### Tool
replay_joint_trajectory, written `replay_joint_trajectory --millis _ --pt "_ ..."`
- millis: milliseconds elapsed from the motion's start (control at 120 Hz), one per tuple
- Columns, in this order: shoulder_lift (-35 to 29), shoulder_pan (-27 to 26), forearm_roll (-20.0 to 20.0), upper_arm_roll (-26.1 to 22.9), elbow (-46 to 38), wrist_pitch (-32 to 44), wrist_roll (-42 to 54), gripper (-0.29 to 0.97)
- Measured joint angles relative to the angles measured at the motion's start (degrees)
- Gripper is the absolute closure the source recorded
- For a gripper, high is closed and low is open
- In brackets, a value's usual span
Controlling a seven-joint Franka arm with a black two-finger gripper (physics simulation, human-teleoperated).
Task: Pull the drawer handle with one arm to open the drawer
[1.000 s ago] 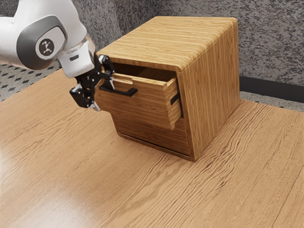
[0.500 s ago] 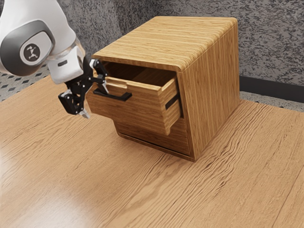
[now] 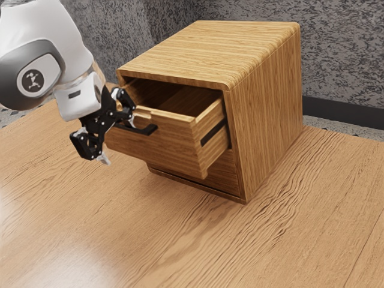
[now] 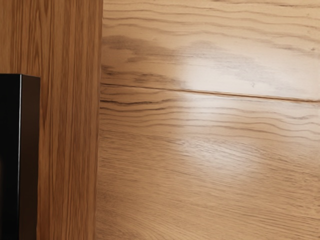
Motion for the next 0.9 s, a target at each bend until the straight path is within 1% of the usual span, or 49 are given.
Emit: replay_joint_trajectory --millis 250,358,450,700,900 --pt "-2.76 0.01 0.02 0.05 -2.83 0.12 -0.05 0.0" --pt "-3.54 0.11 0.05 0.3 -2.65 0.08 -0.06 0.09" --pt "-3.82 0.25 0.06 0.32 -2.19 0.08 -0.07 0.1" --pt "-3.3 0.28 -0.06 0.34 -2.23 0.26 -0.11 0.03" --pt "-4.76 0.37 -0.1 0.51 -4.33 0.29 -0.15 0.0"
